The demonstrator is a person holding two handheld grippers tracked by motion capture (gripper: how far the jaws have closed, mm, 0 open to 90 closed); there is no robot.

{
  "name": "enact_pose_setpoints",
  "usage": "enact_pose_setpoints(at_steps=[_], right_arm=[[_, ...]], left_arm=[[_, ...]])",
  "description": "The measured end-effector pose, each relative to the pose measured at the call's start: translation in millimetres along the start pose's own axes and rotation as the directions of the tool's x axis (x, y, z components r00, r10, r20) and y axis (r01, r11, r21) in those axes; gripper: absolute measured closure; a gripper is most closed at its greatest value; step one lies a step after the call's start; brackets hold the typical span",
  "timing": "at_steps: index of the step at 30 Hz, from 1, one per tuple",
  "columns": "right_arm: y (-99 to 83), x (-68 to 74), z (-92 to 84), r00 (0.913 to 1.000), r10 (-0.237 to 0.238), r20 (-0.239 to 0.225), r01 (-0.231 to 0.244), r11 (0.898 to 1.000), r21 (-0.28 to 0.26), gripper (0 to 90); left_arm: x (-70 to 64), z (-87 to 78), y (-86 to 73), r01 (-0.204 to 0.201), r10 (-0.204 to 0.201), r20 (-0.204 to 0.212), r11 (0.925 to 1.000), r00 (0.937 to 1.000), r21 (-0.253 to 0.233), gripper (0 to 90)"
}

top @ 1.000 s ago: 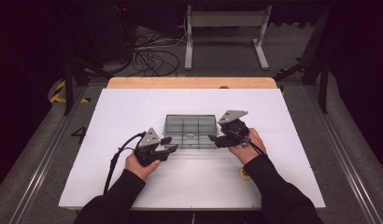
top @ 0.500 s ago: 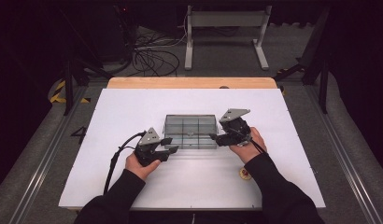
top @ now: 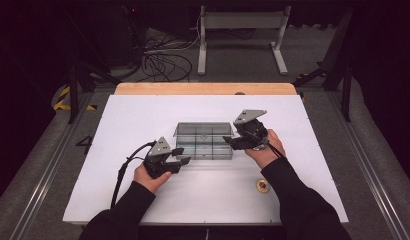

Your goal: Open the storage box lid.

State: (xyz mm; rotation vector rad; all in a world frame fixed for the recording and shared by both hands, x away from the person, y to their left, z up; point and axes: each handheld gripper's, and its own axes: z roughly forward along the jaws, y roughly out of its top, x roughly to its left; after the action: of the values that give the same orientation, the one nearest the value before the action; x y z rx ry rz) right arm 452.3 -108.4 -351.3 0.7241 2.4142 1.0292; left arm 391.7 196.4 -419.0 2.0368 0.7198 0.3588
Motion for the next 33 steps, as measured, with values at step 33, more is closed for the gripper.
enact_pose_setpoints(at_steps=[33], right_arm=[[31.3,-28.1,5.5,0.9994,0.033,0.006,-0.033,0.999,-0.039,54.0]], left_arm=[[2.4,-0.7,-0.5,-0.015,0.015,-0.016,0.9998,0.9998,0.016,56.3]])
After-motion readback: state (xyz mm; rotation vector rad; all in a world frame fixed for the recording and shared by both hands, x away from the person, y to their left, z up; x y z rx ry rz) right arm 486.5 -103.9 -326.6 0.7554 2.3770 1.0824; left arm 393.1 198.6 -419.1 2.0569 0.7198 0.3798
